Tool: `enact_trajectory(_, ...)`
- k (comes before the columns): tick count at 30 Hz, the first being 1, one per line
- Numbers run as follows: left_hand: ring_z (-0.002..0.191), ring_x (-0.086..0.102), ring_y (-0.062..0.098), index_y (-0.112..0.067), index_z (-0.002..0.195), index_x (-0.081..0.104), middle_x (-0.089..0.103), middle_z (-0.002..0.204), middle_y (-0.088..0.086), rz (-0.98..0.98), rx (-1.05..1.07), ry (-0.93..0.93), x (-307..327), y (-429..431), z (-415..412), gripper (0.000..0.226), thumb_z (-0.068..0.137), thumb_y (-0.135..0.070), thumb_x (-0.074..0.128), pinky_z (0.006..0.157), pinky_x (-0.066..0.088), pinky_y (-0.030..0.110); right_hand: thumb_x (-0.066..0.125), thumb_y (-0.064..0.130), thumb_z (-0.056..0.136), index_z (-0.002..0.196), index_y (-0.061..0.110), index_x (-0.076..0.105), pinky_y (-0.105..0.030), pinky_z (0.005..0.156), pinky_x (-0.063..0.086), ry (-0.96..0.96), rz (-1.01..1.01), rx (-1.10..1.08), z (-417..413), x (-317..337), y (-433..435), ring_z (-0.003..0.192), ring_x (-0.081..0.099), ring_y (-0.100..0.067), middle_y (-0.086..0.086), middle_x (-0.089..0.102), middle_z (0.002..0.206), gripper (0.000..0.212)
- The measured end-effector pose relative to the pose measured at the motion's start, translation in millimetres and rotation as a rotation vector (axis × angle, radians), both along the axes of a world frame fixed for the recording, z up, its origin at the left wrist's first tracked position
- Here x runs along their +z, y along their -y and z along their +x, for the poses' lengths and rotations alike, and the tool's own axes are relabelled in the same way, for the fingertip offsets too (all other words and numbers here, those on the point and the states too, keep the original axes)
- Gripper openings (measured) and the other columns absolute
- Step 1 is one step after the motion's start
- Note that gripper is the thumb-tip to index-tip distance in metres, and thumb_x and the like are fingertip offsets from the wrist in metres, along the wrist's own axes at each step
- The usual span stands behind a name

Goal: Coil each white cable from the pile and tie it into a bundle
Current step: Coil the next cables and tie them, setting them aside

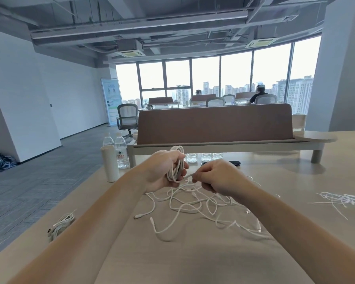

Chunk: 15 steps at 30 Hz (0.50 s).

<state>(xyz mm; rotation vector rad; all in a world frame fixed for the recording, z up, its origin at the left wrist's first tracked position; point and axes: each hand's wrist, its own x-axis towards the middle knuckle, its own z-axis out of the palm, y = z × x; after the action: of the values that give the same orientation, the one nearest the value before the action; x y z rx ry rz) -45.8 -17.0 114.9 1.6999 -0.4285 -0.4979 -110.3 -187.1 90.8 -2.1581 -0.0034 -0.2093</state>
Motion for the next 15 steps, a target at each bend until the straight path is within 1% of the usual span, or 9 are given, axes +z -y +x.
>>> enact_trajectory(2,0.069,0.053,0.021,-0.004,0.096,0.059,0.058,0.074,0.009,0.003,0.018,0.023,-0.9,2.5,-1.7,0.024,0.101,-0.024,0.047,0.06,0.039,0.031,0.065,0.021,0.092,0.074,0.014,0.073,-0.016,0.041,0.03,0.03,-0.055,-0.036,0.3,2.0,-2.3,0.034,0.037,-0.005,0.003,0.056,0.049,0.021)
enact_trajectory(4,0.068,0.055,0.022,-0.002,0.098,0.059,0.058,0.077,0.012,-0.009,0.02,0.029,-1.4,3.5,-2.4,0.025,0.101,-0.024,0.048,0.06,0.039,0.031,0.065,0.024,0.092,0.07,0.017,0.071,-0.019,0.041,0.031,0.054,-0.13,-0.065,0.6,2.7,-5.5,0.033,0.037,-0.007,0.002,0.057,0.051,0.024)
enact_trajectory(7,0.064,0.057,0.024,0.0,0.099,0.059,0.057,0.087,0.019,-0.017,-0.014,0.025,-0.3,3.8,-4.3,0.026,0.102,-0.023,0.048,0.058,0.04,0.031,0.066,0.03,0.091,0.063,0.016,0.066,-0.025,0.048,0.033,0.091,-0.219,-0.104,2.9,1.2,-9.6,0.042,0.04,-0.015,-0.002,0.056,0.053,0.031)
enact_trajectory(9,0.064,0.058,0.024,0.0,0.097,0.059,0.059,0.087,0.019,0.006,-0.013,0.04,0.2,4.4,-5.2,0.026,0.102,-0.023,0.048,0.058,0.041,0.031,0.066,0.036,0.091,0.057,0.018,0.059,-0.026,0.048,0.033,0.092,-0.286,-0.146,4.1,0.7,-11.0,0.045,0.041,-0.018,-0.001,0.054,0.052,0.039)
enact_trajectory(11,0.063,0.058,0.025,-0.001,0.095,0.059,0.061,0.088,0.02,0.033,-0.007,0.045,0.6,5.4,-6.8,0.026,0.102,-0.023,0.048,0.059,0.042,0.031,0.066,0.037,0.09,0.053,0.02,0.055,-0.027,0.047,0.031,0.099,-0.363,-0.189,3.9,0.8,-12.3,0.046,0.041,-0.018,0.003,0.05,0.049,0.042)
enact_trajectory(13,0.062,0.057,0.025,-0.002,0.093,0.058,0.062,0.087,0.02,0.064,-0.001,0.051,0.9,6.8,-8.1,0.025,0.102,-0.023,0.048,0.058,0.041,0.031,0.065,0.035,0.09,0.058,0.019,0.061,-0.028,0.048,0.031,0.098,-0.413,-0.206,2.8,1.4,-13.9,0.05,0.043,-0.019,0.002,0.05,0.051,0.036)
enact_trajectory(15,0.059,0.053,0.023,-0.003,0.092,0.056,0.061,0.081,0.018,0.091,0.013,0.063,1.2,8.3,-9.8,0.024,0.103,-0.022,0.048,0.055,0.038,0.03,0.063,0.032,0.091,0.069,0.017,0.069,-0.027,0.047,0.031,0.086,-0.461,-0.201,1.0,2.6,-16.0,0.054,0.046,-0.021,0.001,0.053,0.055,0.027)
